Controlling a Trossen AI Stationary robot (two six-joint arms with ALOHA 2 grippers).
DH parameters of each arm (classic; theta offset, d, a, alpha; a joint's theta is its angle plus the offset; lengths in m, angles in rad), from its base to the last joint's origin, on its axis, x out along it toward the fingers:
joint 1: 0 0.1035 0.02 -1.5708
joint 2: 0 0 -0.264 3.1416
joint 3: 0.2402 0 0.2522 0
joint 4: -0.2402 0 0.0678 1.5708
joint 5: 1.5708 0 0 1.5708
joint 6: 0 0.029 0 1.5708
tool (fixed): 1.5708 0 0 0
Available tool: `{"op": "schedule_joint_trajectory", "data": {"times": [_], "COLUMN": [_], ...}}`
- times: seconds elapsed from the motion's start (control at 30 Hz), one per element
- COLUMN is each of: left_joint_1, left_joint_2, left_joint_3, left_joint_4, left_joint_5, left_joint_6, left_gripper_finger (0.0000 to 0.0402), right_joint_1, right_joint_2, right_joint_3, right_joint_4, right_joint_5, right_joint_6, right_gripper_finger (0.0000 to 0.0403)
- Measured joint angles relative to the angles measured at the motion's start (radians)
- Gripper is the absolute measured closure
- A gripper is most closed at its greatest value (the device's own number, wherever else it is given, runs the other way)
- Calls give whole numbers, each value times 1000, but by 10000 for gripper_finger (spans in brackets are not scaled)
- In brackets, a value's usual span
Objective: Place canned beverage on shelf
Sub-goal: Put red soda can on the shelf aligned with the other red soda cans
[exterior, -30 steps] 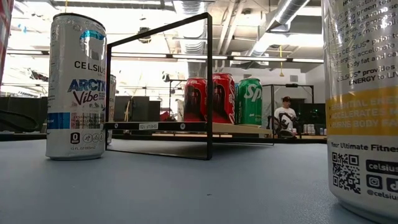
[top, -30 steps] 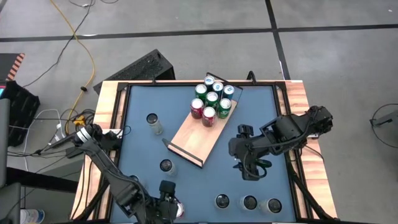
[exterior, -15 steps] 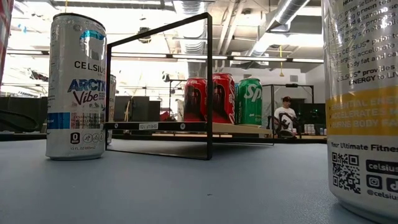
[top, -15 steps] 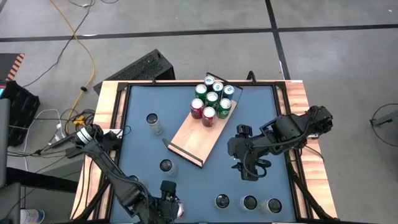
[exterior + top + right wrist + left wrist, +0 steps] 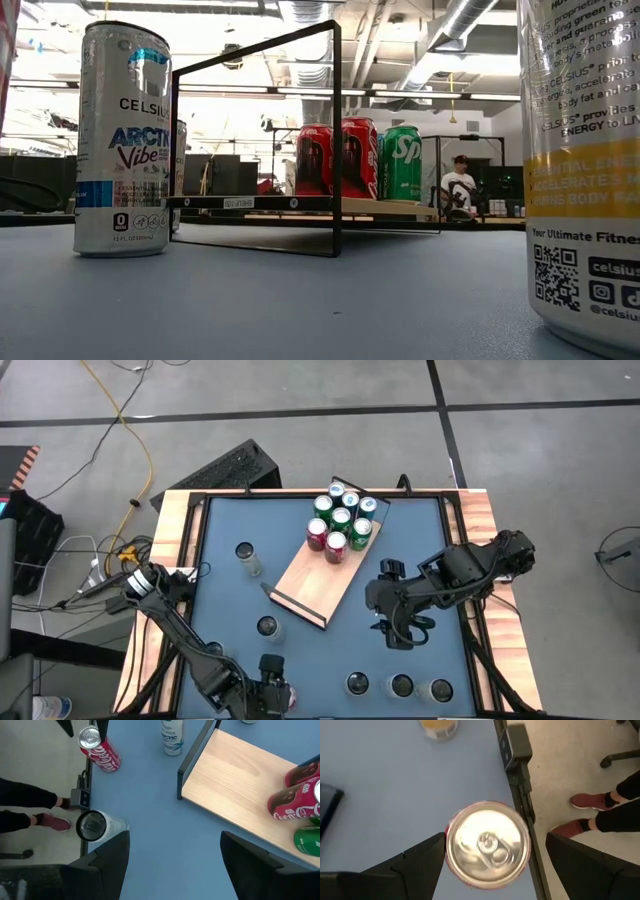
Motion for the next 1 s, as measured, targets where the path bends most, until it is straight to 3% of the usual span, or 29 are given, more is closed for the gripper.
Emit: {"op": "schedule_joint_trajectory", "data": {"times": [0.17, 0.47, 0.73, 0.9, 1.0], "left_joint_1": [0, 10, 32, 37, 53], "left_joint_2": [0, -3, -28, -99, -139], "left_joint_3": [-17, -91, -93, -97, -95], "left_joint_4": [1, 154, 152, 110, 83], "left_joint_5": [-16, 1, 91, 50, -25], "left_joint_6": [7, 31, 55, 123, 134], "left_gripper_finger": [97, 113, 138, 162, 163], "right_joint_1": [6, 5, 14, 39, 51], "right_joint_2": [0, 0, 0, 0, 0], "right_joint_3": [0, 0, 0, 0, 0], "right_joint_4": [4, 5, 7, 8, 7], "right_joint_5": [0, 4, 19, 19, 19], "right_joint_6": [0, 0, 1, 1, 1], "right_gripper_finger": [107, 107, 107, 107, 107]}}
